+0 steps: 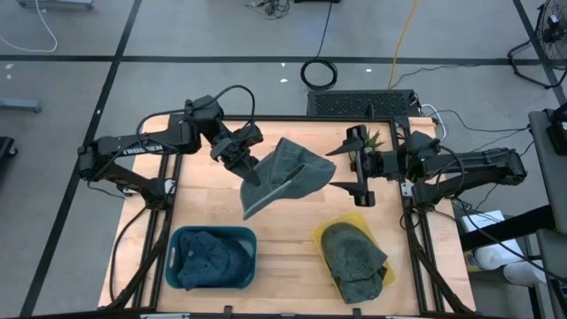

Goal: Pick & Place hat
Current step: Put the gray cap into the yellow bin

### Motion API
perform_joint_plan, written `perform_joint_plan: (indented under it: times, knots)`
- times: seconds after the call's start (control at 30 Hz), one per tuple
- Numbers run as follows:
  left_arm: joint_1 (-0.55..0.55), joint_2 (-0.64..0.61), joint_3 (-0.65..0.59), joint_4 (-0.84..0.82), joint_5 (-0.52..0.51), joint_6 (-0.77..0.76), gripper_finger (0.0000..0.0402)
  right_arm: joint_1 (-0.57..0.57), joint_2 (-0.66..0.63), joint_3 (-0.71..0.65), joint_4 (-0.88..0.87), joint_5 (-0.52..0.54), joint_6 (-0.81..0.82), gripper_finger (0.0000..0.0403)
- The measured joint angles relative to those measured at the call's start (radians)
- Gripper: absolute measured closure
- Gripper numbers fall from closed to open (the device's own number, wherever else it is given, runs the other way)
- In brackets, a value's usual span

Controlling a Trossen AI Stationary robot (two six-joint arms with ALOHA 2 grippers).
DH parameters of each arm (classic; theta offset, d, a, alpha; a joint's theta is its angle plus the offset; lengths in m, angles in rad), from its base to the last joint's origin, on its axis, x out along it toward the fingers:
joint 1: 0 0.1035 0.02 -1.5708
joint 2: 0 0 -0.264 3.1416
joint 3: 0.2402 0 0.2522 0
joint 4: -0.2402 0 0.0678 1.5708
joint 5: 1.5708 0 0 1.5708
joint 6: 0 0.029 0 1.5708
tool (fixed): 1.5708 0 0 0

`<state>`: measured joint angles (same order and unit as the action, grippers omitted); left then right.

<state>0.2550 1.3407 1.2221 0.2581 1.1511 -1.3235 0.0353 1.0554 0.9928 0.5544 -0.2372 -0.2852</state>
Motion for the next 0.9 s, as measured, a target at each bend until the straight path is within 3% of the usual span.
perform_joint_plan:
  times: [0.2, 0.47, 0.73, 0.9]
  knots:
    - [0.000, 0.000, 0.000, 0.000, 0.000, 0.011, 0.0392, 0.000, 0.000, 0.000, 0.000, 0.012, 0.002, 0.0126]
    - [0.001, 0.000, 0.000, 0.000, -0.038, 0.220, 0.0392, 0.000, -0.032, 0.000, -0.004, 0.219, 0.116, 0.0106]
    - [0.000, 0.000, 0.000, 0.001, -0.088, 0.501, 0.0392, -0.010, -0.041, 0.000, -0.006, 0.294, 0.499, 0.0092]
    - [0.001, 0.000, 0.000, 0.000, -0.106, 0.667, 0.0392, -0.043, -0.041, 0.000, -0.008, 0.291, 0.850, 0.0093]
